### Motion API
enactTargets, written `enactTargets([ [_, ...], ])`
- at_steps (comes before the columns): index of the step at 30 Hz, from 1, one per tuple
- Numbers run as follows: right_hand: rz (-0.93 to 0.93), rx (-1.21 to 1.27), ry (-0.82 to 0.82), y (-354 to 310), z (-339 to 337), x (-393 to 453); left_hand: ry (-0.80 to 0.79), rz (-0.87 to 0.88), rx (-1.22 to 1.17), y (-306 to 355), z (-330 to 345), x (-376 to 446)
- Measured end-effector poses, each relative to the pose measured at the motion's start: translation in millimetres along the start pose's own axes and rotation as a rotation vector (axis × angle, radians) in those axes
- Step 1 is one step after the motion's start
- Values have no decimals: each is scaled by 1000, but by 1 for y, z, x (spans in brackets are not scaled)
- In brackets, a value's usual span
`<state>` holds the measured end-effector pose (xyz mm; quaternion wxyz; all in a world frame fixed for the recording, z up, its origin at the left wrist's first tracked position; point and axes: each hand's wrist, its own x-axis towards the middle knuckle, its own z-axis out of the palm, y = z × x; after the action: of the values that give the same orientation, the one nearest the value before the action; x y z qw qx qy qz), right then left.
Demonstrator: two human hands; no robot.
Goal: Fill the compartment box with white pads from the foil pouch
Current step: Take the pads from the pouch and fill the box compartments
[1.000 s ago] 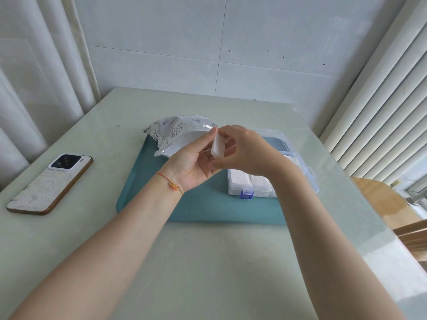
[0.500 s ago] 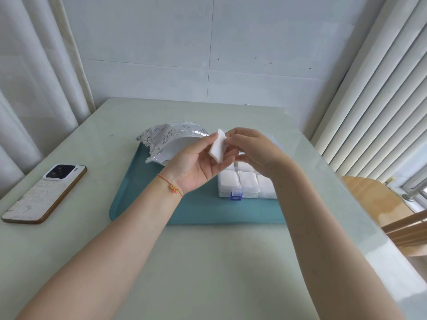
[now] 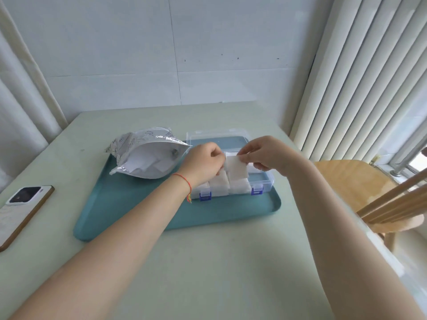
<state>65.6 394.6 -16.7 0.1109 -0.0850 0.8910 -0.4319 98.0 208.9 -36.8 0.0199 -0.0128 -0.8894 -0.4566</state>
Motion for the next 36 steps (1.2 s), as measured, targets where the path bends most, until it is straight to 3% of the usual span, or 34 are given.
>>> enactTargets([
  [5, 20, -138, -7, 2, 4, -1, -45, 112, 251, 10, 12, -1],
  [11, 2, -267, 27, 8, 15, 5, -45, 113, 282, 7, 13, 0],
  [17, -19, -451, 81, 7, 26, 4, -200, 159, 582, 8, 20, 0],
  [22, -25, -574, 164, 6, 33, 11, -251, 154, 540, 12, 17, -5],
  [24, -54, -531, 217, -5, 34, 12, -150, 200, 419, 9, 4, -7],
  [27, -150, -444, 268, -31, 46, 11, 232, 308, 342, -15, -25, -11],
  [29, -205, -421, 238, -51, 65, 12, 485, 364, 347, -36, -51, -18],
  [31, -232, -425, 178, -67, 87, 14, 641, 404, 457, -58, -74, -25],
  [33, -260, -425, 124, -79, 113, 18, 676, 426, 640, -80, -95, -33],
  [36, -274, -427, 118, -89, 140, 24, 572, 375, 766, -100, -114, -43],
])
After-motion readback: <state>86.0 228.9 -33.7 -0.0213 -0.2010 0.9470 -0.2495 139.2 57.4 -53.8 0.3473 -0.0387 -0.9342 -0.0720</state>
